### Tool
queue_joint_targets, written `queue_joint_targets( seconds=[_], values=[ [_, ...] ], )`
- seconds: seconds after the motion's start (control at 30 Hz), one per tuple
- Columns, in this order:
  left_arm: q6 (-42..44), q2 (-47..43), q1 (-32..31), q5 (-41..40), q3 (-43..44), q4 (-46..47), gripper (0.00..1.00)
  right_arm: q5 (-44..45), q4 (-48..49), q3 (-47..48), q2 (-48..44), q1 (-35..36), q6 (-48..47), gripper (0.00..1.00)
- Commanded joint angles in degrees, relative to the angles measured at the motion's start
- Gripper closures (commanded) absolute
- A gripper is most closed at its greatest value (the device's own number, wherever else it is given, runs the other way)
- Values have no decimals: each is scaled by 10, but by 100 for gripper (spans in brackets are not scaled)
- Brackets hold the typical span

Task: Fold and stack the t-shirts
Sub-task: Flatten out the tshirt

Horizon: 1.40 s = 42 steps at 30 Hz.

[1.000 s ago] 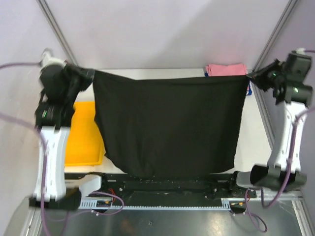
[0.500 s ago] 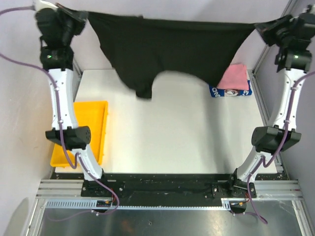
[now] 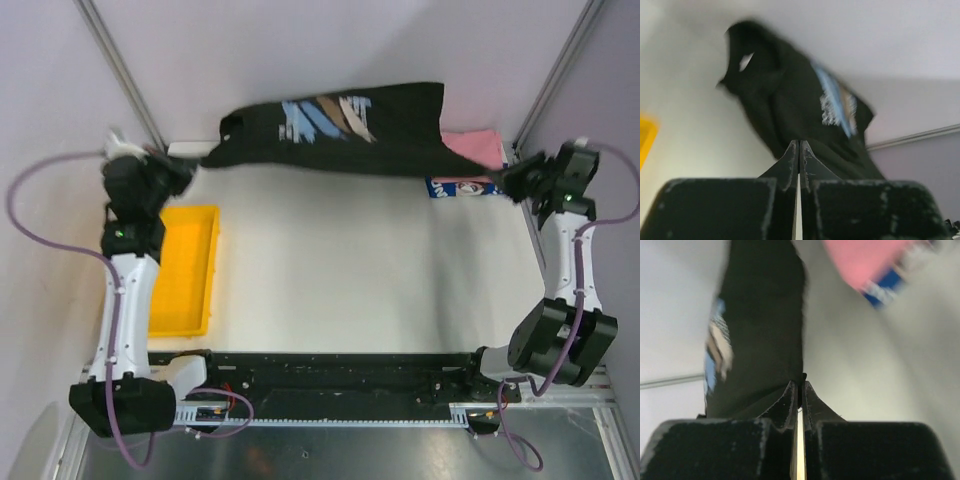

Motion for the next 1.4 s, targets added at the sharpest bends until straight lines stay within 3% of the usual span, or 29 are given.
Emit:
queue_joint_targets(
  seconds=[0.0, 0.17, 0.33, 0.67, 0.87, 1.23, 1.37],
  values=[
    [0, -75, 6, -4, -230, -16, 100, 24, -48, -158, -54, -9, -76, 100],
    [-5, -151, 5, 10, -444, -25, 100, 48, -86, -280, -77, -23, -109, 100],
    [-1, -177, 4, 15, -526, -76, 100, 88, -143, -333, -75, -34, -114, 100],
    [-35, -246, 1, -52, -501, -234, 100, 150, -260, -363, -95, -78, -105, 100],
    [-42, -268, 0, -100, -462, -310, 100, 166, -282, -363, -122, -101, -108, 100],
    [-19, -249, -57, -102, -433, -310, 100, 154, -233, -364, -161, -74, -89, 100],
    [-69, -255, -116, -105, -464, -310, 100, 171, -226, -363, -150, -44, -82, 100]
  ],
)
